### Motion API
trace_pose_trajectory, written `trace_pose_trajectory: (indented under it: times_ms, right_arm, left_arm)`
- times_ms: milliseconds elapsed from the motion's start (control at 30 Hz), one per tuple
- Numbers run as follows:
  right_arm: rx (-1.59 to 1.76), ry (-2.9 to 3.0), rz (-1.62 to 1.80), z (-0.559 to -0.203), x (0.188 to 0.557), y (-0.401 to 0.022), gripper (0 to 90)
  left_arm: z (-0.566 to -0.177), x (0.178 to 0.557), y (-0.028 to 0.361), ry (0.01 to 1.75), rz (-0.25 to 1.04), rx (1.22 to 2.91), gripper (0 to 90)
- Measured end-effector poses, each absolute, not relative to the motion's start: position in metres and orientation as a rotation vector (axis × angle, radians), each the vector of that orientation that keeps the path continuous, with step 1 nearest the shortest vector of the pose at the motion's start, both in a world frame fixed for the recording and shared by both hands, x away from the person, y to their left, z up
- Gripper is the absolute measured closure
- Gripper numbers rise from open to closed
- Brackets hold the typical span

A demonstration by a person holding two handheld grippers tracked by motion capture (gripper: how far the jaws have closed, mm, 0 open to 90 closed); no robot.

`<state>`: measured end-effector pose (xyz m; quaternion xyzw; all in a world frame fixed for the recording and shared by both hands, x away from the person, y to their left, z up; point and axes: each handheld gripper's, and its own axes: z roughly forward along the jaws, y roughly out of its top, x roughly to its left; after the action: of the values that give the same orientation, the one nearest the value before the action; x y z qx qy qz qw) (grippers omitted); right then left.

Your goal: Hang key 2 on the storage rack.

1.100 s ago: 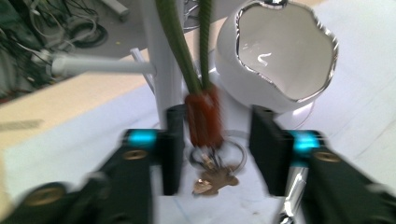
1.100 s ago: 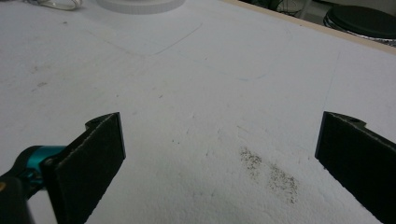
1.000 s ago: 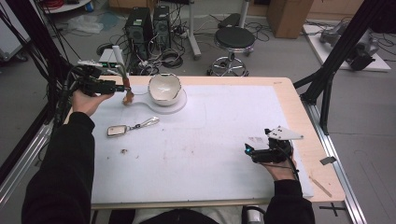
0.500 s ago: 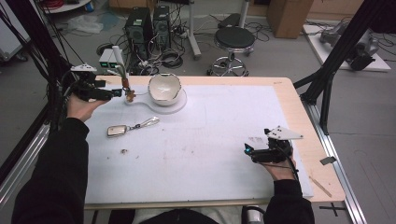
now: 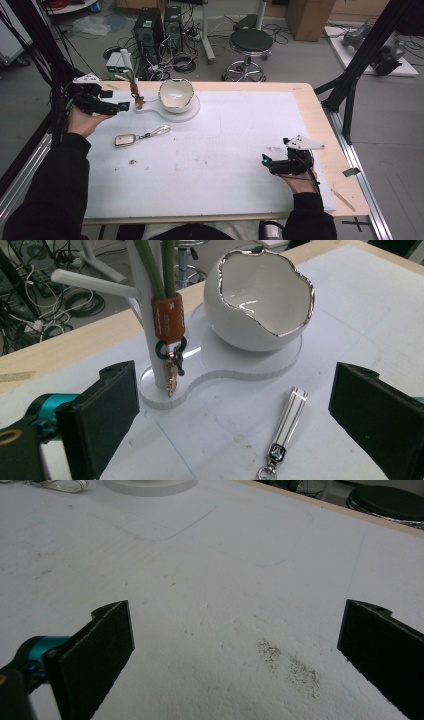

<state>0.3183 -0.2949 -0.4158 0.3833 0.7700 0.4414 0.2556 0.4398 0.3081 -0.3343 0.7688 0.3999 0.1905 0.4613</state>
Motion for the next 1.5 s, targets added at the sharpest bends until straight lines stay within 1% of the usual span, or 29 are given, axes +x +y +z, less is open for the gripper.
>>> trace_pose_trajectory:
  times_ms: [333, 933, 1033, 1500]
  right_arm:
    - [1.042, 2.095, 1.194, -0.416, 0.318, -0.294, 0.6]
    - [1.041, 2.101, 1.193, -0.416, 0.318, -0.294, 0.7]
    - [1.039, 2.102, 1.193, -0.416, 0.318, -0.294, 0.6]
    - [1.036, 2.105, 1.193, -0.416, 0.318, -0.294, 0.7]
  left_arm:
    - [-0.344, 0.431, 0.306, 0.965, 0.452, 1.907, 6.4]
    - [-0.35, 0.426, 0.288, 0.907, 0.426, 1.968, 6.4]
    - [-0.355, 0.427, 0.281, 0.884, 0.389, 1.989, 6.4]
    - [-0.376, 0.429, 0.255, 0.831, 0.33, 2.102, 6.4]
